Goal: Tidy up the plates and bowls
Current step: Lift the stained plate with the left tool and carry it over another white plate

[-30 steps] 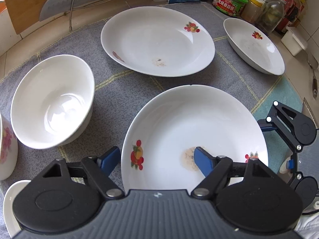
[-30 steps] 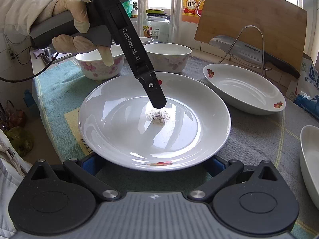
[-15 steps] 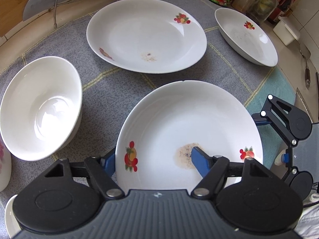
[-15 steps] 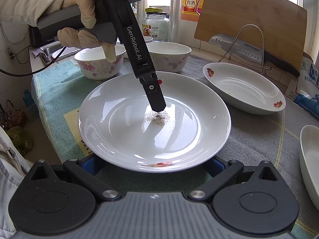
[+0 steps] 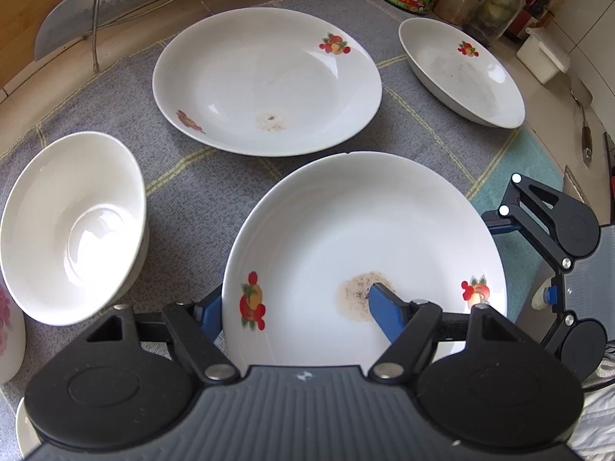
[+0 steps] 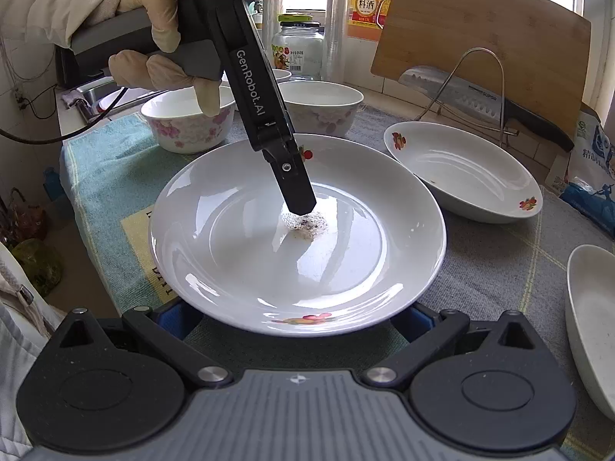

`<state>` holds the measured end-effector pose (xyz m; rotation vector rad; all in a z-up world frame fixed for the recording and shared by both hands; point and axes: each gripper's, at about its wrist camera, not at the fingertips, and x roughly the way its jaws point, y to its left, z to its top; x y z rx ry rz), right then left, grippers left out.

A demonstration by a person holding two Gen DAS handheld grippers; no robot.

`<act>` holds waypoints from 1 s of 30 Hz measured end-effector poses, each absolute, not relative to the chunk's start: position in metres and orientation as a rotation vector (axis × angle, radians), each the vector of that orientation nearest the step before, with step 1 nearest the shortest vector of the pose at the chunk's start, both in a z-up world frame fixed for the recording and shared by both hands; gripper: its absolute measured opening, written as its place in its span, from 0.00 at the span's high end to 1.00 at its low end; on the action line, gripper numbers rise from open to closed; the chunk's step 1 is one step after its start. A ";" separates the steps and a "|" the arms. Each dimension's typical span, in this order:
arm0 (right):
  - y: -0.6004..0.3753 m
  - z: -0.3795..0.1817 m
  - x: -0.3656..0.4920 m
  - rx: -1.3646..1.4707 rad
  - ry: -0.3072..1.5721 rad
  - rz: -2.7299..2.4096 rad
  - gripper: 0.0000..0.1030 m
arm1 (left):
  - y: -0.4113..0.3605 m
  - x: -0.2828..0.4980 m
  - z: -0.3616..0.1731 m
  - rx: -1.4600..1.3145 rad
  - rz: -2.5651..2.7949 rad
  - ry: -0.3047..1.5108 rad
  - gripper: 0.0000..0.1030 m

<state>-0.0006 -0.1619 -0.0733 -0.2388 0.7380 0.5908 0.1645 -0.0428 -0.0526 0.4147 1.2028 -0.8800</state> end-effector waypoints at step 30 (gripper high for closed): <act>-0.282 -0.032 0.005 -0.225 0.695 0.398 0.00 | -0.197 0.185 -0.005 0.514 -1.059 1.052 0.28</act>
